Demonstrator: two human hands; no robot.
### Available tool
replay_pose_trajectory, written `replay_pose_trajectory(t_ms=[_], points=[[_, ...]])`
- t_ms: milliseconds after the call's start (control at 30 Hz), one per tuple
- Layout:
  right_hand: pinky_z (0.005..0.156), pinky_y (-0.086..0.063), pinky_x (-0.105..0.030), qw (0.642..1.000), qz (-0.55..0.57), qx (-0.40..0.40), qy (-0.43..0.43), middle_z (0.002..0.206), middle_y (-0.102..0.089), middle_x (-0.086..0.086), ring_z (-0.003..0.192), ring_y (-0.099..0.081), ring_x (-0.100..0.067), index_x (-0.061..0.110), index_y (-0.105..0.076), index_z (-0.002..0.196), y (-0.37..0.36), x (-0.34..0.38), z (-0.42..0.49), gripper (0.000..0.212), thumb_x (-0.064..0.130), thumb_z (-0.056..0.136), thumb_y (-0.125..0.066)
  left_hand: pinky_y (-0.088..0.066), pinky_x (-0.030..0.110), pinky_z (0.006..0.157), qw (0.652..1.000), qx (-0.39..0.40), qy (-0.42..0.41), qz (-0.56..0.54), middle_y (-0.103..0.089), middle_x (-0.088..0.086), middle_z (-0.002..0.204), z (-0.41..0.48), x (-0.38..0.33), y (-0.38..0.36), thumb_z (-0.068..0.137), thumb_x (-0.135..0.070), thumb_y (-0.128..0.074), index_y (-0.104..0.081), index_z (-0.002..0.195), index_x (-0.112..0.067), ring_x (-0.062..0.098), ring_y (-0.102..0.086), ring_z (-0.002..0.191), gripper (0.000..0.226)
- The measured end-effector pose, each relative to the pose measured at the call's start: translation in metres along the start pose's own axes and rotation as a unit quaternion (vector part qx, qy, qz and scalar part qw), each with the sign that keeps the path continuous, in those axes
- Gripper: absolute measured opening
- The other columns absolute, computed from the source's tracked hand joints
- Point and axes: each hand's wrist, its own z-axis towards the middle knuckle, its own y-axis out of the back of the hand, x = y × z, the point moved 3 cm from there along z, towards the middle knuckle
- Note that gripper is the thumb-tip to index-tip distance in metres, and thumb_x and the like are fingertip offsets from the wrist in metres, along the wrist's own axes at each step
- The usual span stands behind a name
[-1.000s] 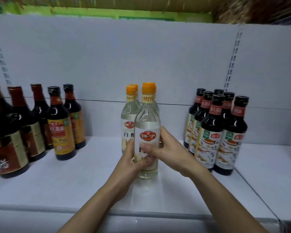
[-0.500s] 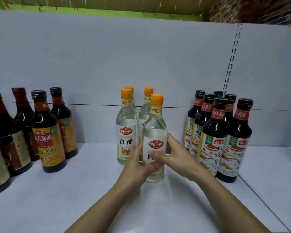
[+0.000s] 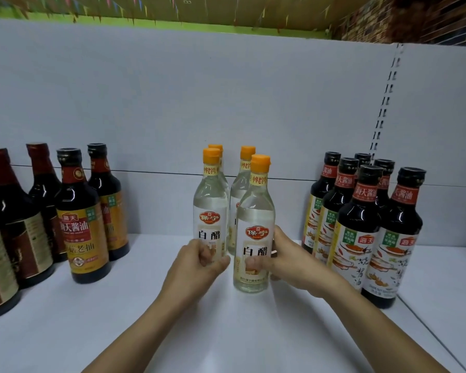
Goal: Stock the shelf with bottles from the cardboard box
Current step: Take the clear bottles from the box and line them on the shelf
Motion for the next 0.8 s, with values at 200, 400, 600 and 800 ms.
replay_pose_trajectory(t_ms=[200, 400, 600, 800], points=[[0.089, -0.061, -0.041, 0.999, 0.013, -0.025, -0.033, 0.123, -0.069, 0.012, 0.111, -0.066, -0.012, 0.032, -0.048, 0.133, -0.005, -0.004, 0.006, 0.056, 0.033, 0.087, -0.081, -0.055, 0.053, 0.098, 0.999, -0.028, 0.037, -0.026, -0.042, 0.004, 0.135, 0.024, 0.006, 0.011, 0.080, -0.047, -0.082, -0.033, 0.137, -0.024, 0.027, -0.053, 0.122, 0.078], [0.092, -0.059, -0.036, 0.997, -0.049, -0.041, -0.031, 0.124, -0.066, 0.017, 0.111, -0.066, -0.009, 0.034, -0.049, 0.133, -0.008, -0.013, 0.008, 0.056, 0.036, 0.086, -0.081, -0.050, 0.033, 0.100, 0.999, 0.039, -0.005, -0.030, -0.053, -0.007, 0.136, 0.032, 0.017, 0.008, 0.079, -0.053, -0.080, -0.050, 0.134, -0.031, 0.010, -0.058, 0.114, 0.067], [0.096, -0.056, -0.030, 0.994, -0.096, -0.048, -0.025, 0.122, -0.063, 0.022, 0.109, -0.063, -0.004, 0.036, -0.048, 0.136, -0.018, -0.024, 0.008, 0.061, 0.046, 0.085, -0.079, -0.047, 0.017, 0.076, 0.997, 0.058, -0.028, 0.033, -0.066, -0.017, 0.120, 0.026, 0.026, 0.004, 0.086, -0.057, -0.071, -0.052, 0.123, -0.033, 0.004, -0.064, 0.103, 0.048], [0.097, -0.056, -0.037, 0.992, -0.111, -0.056, -0.032, 0.122, -0.059, 0.022, 0.110, -0.063, -0.008, 0.032, -0.042, 0.142, -0.022, -0.023, 0.013, 0.059, 0.047, 0.092, -0.071, -0.051, 0.026, 0.086, 0.997, 0.052, -0.033, 0.035, -0.065, -0.019, 0.124, 0.028, 0.031, 0.004, 0.084, -0.062, -0.071, -0.052, 0.124, -0.034, 0.005, -0.064, 0.109, 0.051]])
